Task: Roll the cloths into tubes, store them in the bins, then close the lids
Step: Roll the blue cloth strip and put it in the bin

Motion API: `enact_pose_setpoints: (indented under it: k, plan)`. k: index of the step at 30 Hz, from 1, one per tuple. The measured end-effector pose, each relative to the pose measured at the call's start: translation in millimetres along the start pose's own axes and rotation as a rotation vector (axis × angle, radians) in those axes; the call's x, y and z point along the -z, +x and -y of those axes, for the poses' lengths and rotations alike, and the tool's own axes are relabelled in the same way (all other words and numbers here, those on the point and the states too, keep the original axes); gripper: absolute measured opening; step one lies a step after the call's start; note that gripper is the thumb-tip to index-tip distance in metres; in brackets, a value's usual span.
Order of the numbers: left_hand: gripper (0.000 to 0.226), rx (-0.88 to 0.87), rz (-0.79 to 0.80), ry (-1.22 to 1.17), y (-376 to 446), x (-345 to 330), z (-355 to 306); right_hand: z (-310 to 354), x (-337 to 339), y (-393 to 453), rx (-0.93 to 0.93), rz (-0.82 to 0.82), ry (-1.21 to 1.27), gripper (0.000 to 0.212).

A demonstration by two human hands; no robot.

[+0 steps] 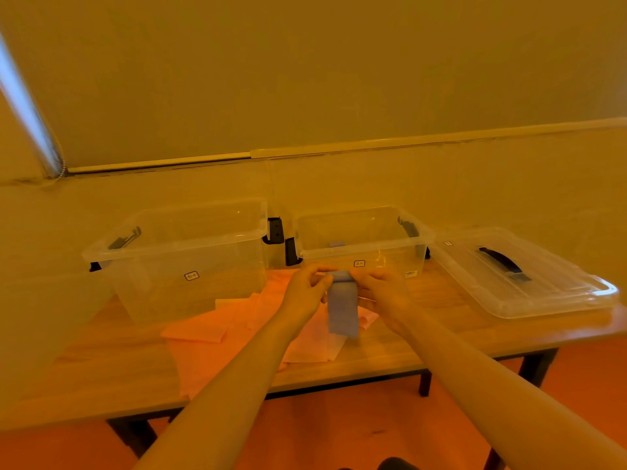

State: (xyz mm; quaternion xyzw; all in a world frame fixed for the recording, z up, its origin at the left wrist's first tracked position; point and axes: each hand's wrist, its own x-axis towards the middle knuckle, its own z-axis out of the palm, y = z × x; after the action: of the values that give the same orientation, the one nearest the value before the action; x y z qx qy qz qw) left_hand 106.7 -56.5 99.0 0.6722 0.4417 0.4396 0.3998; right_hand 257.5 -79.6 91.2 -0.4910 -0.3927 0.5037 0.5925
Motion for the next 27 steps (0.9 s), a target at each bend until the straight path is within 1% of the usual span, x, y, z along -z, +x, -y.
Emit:
enact_pose_setpoints:
  k: [4,6,10,12,15,17,21,24,27]
  plan:
    - [0.017,0.067,0.015,-0.030,-1.9,-0.6,1.0,0.2,0.4,-1.5,0.010,-0.004,0.059,0.019]
    - [0.011,0.092,0.001,-0.020,-1.2,-0.7,2.0,0.6,0.1,-2.2,0.004,0.011,0.080,0.024]
    - [0.014,0.068,-0.006,-0.024,-0.9,0.5,4.9,-2.1,1.3,-2.5,0.005,0.068,0.135,0.034]
    - [0.013,0.061,-0.004,-0.044,-1.7,1.3,4.9,-2.8,2.0,-2.9,-0.017,0.068,0.166,0.030]
    - [0.016,0.054,0.007,-0.040,-2.3,1.6,4.9,-3.4,1.6,-4.2,-0.051,0.052,0.079,0.019]
    - [0.017,0.064,0.024,-0.050,-4.1,1.1,4.6,-4.6,2.3,-3.2,-0.044,0.018,0.057,0.020]
    - [0.013,0.116,0.034,-0.018,-5.5,1.1,4.8,-6.3,6.0,-2.8,-0.019,0.026,0.075,0.020]
    - [0.017,0.106,0.024,0.020,-3.3,0.2,7.2,-6.6,8.6,-2.3,-0.010,0.044,0.079,0.019]
    - [0.012,0.088,0.006,-0.009,-2.7,-1.0,7.5,-7.9,8.7,-2.9,-0.017,0.055,0.110,0.027]
